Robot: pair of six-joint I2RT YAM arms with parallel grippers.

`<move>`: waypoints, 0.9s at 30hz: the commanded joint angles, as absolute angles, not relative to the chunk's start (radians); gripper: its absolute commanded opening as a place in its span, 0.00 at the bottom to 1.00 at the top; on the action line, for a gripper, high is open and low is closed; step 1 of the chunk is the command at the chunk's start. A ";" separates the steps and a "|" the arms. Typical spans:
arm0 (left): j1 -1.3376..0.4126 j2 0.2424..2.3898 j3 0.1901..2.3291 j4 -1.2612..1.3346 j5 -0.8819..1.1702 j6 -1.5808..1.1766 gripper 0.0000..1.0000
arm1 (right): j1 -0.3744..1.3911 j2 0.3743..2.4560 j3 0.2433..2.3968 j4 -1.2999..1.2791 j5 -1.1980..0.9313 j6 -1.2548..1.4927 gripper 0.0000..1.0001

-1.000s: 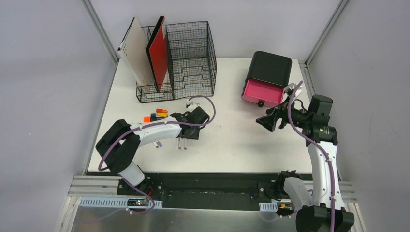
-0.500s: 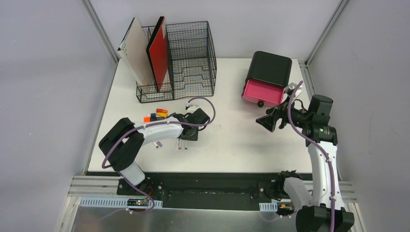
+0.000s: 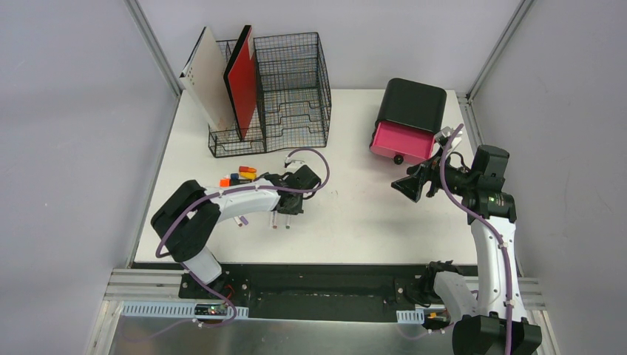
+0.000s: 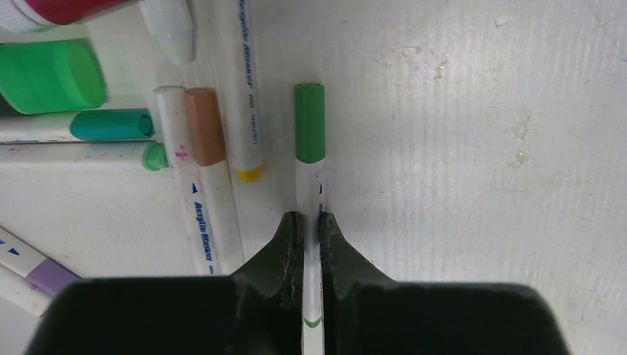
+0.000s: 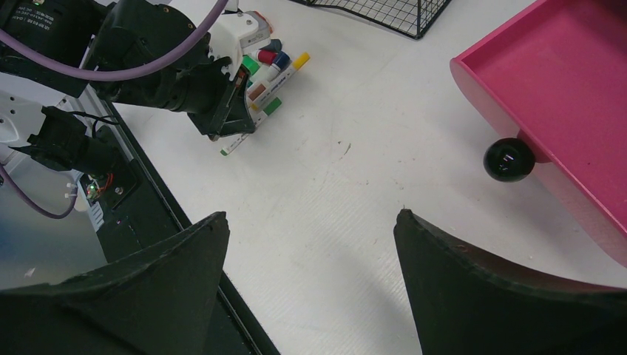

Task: Organize the desk
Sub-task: Pick up the stationery from the center of the board.

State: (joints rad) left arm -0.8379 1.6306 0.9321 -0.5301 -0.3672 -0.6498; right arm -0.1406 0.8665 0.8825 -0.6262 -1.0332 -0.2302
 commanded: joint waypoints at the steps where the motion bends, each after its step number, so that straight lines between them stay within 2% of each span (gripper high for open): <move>1: -0.847 1.585 0.915 -0.478 -0.251 -0.618 0.00 | -0.149 0.851 0.911 -0.589 -1.052 -0.246 0.86; 6: -0.850 1.488 0.887 -0.337 -0.104 -0.531 0.00 | -0.149 0.853 0.891 -0.547 -1.085 -0.201 0.88; 11: -0.849 1.387 0.811 -0.115 0.010 -0.494 0.00 | -0.147 0.852 0.856 -0.469 -1.158 -0.100 0.99; 15: -0.850 1.355 0.756 0.115 0.132 -0.485 0.00 | -0.149 0.838 0.812 -0.379 -1.193 -0.014 0.99; 27: -0.850 1.413 0.817 0.492 0.296 -0.468 0.00 | -0.146 0.854 0.775 -0.277 -1.258 0.100 0.99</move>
